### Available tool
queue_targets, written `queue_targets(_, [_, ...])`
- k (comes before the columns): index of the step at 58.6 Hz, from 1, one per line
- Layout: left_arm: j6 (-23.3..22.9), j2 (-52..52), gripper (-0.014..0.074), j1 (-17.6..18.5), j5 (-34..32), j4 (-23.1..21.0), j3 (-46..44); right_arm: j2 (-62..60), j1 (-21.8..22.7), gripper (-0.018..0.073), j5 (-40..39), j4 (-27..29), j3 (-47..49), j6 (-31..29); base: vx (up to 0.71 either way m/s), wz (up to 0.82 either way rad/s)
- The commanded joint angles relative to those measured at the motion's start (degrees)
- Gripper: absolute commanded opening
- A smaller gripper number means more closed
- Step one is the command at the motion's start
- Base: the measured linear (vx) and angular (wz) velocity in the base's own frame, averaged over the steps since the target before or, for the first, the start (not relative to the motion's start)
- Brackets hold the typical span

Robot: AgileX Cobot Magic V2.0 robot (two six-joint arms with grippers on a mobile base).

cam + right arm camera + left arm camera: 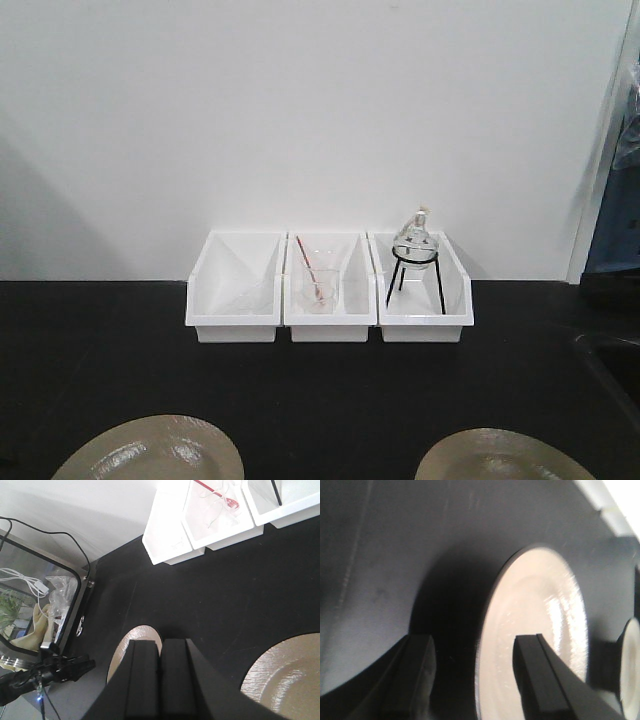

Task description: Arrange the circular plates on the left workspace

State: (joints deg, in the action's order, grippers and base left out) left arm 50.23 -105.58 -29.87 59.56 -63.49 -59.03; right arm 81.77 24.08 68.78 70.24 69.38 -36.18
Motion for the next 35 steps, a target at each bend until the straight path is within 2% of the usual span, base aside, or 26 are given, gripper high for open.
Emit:
queue_targets(1, [1.8, -1.0, 0.0491, 3.0, 1.6, -3.3, -1.4, -1.9, 0.2, 0.0009, -0.2, 3.8, 1.9, -0.8, 0.0, 0.0])
queue_targets(13, [3.7, -6.7, 0.0487, 8.9, 1.1, -3.3, -1.4, -1.9, 0.2, 0.0009, -0.6, 3.8, 1.9, -0.8, 0.0, 0.0])
queue_targets(18, [3.6, -7.9, 0.0443, 10.8, 1.0, -3.6, -1.4, -1.9, 0.2, 0.0009, -0.6, 3.8, 1.9, -0.8, 0.0, 0.0])
queue_targets(21, [3.6, -8.2, 0.0367, 11.6, 0.8, -3.6, -1.4, -1.9, 0.2, 0.0009, -0.6, 3.8, 1.9, -0.8, 0.0, 0.0])
queue_targets(23, [3.6, -8.3, 0.0286, 12.1, 0.6, -3.7, -1.4, -1.9, 0.2, 0.0009, -0.6, 3.8, 1.9, -0.8, 0.0, 0.0])
queue_targets(28, [3.5, -8.2, 0.0015, 12.6, 0.6, -5.5, -1.4, -1.9, 0.2, 0.0009, -0.6, 3.8, 1.9, -0.8, 0.0, 0.0])
queue_targets(29, [3.5, -8.2, -0.0008, 12.6, 0.9, -6.1, -1.4, -1.9, 0.2, 0.0009, -0.6, 3.8, 1.9, -0.8, 0.0, 0.0])
queue_targets(35, [3.9, -8.2, -0.0009, 12.8, 4.6, -13.2, -1.5, -1.9, 0.2, 0.0009, -0.6, 3.8, 1.9, -0.8, 0.0, 0.0])
